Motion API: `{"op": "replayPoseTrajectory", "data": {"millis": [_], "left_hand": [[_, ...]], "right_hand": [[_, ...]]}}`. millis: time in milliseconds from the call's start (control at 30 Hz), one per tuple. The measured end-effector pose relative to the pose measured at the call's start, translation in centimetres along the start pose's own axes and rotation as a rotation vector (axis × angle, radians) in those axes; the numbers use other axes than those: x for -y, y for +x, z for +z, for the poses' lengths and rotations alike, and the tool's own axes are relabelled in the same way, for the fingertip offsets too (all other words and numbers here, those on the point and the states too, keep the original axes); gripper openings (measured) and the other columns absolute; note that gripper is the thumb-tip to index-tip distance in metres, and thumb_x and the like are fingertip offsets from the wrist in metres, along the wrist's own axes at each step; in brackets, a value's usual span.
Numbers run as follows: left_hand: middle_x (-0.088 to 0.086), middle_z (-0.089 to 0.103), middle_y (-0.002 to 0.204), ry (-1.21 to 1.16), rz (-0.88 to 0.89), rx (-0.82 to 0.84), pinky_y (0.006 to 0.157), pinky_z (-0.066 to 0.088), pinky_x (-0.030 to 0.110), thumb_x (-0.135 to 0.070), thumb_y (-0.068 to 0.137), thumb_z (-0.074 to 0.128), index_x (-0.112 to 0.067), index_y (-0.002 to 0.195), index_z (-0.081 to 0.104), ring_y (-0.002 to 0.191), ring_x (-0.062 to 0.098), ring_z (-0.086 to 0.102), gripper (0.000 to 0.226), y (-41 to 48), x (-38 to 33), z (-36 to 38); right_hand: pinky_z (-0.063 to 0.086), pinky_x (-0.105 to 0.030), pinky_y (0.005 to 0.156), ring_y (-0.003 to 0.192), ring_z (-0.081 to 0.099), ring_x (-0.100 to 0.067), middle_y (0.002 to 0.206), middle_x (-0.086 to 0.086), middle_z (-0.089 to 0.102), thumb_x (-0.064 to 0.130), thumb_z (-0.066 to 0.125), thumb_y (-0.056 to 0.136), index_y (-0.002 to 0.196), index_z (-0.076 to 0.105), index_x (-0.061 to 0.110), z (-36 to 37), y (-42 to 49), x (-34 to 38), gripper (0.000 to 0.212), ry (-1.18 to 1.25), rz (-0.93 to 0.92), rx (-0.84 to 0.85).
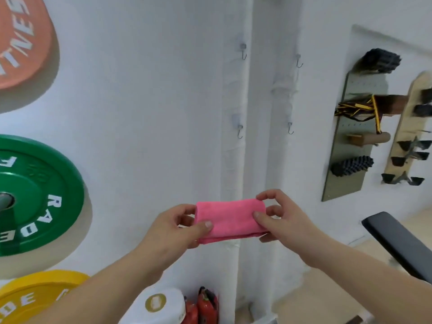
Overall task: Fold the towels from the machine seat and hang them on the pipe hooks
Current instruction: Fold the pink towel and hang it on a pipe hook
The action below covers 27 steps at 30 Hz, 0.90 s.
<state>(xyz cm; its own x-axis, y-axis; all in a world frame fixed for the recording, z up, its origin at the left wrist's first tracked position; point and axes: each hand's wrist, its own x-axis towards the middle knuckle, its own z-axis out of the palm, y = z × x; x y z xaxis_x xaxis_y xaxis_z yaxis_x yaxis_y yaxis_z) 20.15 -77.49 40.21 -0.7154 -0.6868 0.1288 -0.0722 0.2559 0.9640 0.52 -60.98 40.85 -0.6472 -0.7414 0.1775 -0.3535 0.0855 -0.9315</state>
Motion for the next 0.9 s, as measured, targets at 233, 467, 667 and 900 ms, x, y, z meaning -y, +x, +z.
{"op": "replayPoseTrajectory", "data": {"millis": [233, 467, 667, 900], "left_hand": [[0.0, 0.073, 0.093, -0.006, 0.046, 0.018, 0.083, 0.063, 0.039, -0.029, 0.085, 0.079, -0.033, 0.106, 0.075, 0.089, 0.023, 0.075, 0.021, 14.3, -2.7, 0.5], [-0.003, 0.077, 0.096, 0.006, 0.137, 0.084, 0.081, 0.064, 0.034, -0.019, 0.093, 0.064, -0.026, 0.111, 0.071, 0.086, 0.013, 0.076, 0.021, 28.5, -6.1, 0.4], [0.001, 0.077, 0.1, -0.013, 0.263, 0.055, 0.081, 0.064, 0.034, -0.011, 0.09, 0.056, -0.02, 0.113, 0.071, 0.085, 0.015, 0.077, 0.028, 40.3, -13.5, -0.8], [0.005, 0.072, 0.104, -0.046, 0.429, -0.112, 0.088, 0.062, 0.039, -0.014, 0.09, 0.066, -0.023, 0.129, 0.053, 0.08, 0.023, 0.078, 0.042, 47.0, -21.6, -1.1]], "right_hand": [[0.065, -0.046, 0.079, 0.086, 0.076, -0.031, 0.101, -0.011, 0.073, 0.025, 0.066, 0.093, 0.109, 0.06, 0.036, -2.7, 13.6, 1.9, 0.02, -0.031, 0.015, -0.035], [0.066, -0.044, 0.075, 0.074, 0.071, -0.021, 0.095, -0.011, 0.069, 0.019, 0.065, 0.094, 0.111, 0.058, 0.034, -4.8, 26.0, 5.2, 0.024, -0.117, -0.096, -0.172], [0.065, -0.035, 0.07, 0.073, 0.068, -0.019, 0.099, -0.012, 0.069, 0.018, 0.06, 0.097, 0.113, 0.055, 0.03, -7.0, 36.2, 11.8, 0.021, -0.168, -0.268, -0.359], [0.066, -0.041, 0.075, 0.092, 0.071, -0.026, 0.11, -0.014, 0.067, 0.024, 0.063, 0.093, 0.11, 0.057, 0.03, -10.9, 44.2, 18.4, 0.019, -0.12, -0.411, -0.422]]}}
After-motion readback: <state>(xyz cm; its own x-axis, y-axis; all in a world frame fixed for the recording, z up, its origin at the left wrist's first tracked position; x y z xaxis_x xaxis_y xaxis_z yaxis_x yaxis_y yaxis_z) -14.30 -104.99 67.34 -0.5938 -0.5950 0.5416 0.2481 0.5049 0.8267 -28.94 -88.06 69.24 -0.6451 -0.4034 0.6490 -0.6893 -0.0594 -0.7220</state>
